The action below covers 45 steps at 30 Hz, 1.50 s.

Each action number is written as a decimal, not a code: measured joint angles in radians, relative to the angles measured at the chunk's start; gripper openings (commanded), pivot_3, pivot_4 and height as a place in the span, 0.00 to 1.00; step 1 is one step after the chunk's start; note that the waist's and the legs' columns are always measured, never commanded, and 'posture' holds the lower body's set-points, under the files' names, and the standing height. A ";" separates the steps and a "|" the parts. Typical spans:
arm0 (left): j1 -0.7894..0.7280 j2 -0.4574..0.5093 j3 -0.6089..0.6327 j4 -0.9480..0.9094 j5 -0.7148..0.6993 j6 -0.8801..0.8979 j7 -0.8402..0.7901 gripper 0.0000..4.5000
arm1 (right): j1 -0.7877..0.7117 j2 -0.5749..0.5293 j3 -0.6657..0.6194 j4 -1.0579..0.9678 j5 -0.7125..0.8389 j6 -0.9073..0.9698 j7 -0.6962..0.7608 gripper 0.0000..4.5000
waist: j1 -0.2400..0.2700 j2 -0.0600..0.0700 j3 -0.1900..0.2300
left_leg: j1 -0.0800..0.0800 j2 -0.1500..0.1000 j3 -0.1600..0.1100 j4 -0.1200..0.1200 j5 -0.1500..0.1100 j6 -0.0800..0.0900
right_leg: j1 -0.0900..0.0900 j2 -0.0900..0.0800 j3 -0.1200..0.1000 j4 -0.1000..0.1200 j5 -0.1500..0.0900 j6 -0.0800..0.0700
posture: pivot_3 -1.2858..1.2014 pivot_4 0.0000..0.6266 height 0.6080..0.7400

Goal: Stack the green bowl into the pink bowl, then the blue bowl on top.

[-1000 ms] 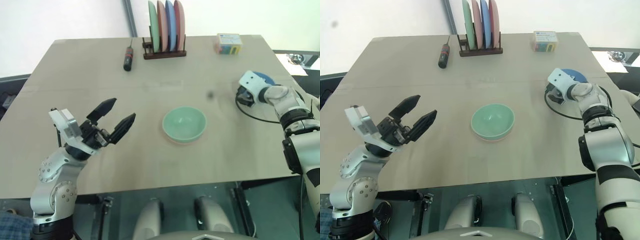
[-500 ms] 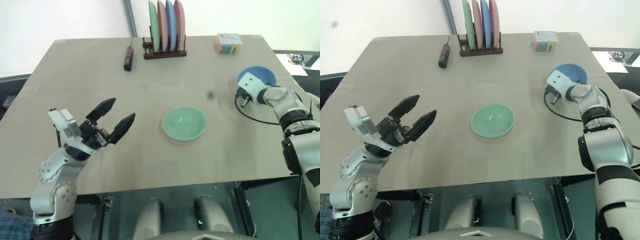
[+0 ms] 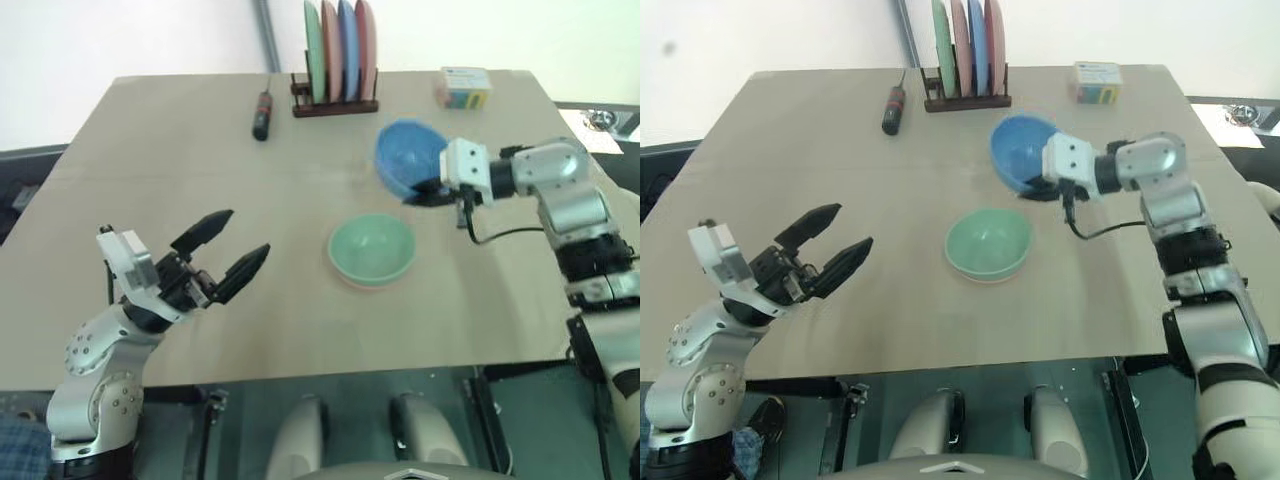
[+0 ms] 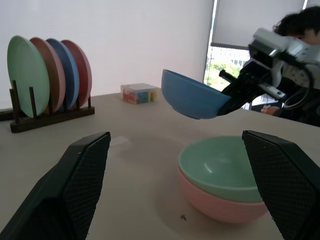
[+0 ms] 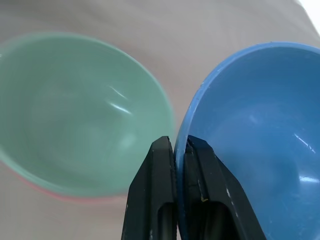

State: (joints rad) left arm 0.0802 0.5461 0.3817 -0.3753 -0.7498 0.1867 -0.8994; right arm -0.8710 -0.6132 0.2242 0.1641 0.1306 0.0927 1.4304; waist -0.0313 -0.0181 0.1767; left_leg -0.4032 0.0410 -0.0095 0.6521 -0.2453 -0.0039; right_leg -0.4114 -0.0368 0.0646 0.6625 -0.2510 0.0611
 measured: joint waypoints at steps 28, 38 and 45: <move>0.035 0.052 -0.039 0.062 0.063 0.035 -0.078 1.00 | 0.237 -0.083 -0.078 -0.391 0.183 0.328 -0.198 0.72 | -0.004 -0.003 -0.001 | 0.002 0.000 0.001 0.001 0.000 0.000 | 0.002 0.001 0.001 -0.001 0.000 0.000 | 0.52 0.24 1.00; 0.333 -0.036 0.020 -0.055 0.182 -0.045 0.064 1.00 | 0.639 -0.109 -0.358 -0.253 0.247 0.134 -0.256 0.72 | -0.006 -0.003 -0.001 | 0.003 0.001 0.003 0.000 0.000 0.000 | 0.002 0.001 0.003 -0.001 -0.001 0.000 | 0.52 0.24 1.00; 0.485 -0.112 0.021 -0.084 0.231 -0.115 0.097 1.00 | 0.746 -0.078 -0.437 -0.075 0.273 -0.027 -0.224 0.72 | -0.010 -0.004 -0.001 | 0.007 0.001 0.005 0.003 0.000 0.000 | 0.004 0.002 0.006 0.000 -0.005 0.000 | 0.52 0.24 1.00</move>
State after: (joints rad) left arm 0.5653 0.4339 0.4024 -0.4596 -0.5188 0.0719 -0.8024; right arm -0.1253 -0.6911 -0.2126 0.0887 0.4031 0.0657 1.2065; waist -0.0416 -0.0222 0.1758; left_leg -0.3966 0.0417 -0.0049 0.6552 -0.2452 -0.0036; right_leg -0.4076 -0.0344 0.0702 0.6627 -0.2557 0.0608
